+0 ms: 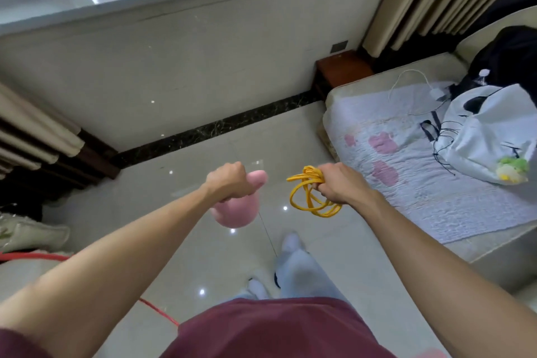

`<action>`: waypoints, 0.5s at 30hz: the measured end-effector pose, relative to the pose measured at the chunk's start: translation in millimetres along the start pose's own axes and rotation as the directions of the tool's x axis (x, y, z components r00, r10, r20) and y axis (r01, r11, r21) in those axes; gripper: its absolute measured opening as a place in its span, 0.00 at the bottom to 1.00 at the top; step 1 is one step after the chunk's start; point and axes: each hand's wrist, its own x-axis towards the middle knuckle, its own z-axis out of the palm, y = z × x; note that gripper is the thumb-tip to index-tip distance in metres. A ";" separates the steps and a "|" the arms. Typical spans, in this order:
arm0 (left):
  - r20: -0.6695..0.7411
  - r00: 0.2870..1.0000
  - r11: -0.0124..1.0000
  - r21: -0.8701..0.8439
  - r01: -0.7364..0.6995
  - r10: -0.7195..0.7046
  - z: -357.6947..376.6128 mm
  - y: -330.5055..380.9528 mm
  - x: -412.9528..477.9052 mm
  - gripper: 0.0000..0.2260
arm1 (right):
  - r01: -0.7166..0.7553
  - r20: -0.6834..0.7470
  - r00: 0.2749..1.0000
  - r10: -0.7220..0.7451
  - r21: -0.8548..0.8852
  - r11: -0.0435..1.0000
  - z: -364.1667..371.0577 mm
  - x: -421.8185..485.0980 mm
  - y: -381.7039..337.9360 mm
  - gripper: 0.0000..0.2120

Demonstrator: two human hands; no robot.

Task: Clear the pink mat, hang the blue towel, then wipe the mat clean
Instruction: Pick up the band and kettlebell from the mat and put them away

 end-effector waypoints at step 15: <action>0.039 0.998 0.999 0.004 0.054 -0.055 -123.7 62.6 195.5 0.12 | 0.001 0.034 0.999 -0.002 0.031 1.000 -101.8 221.8 25.7 0.09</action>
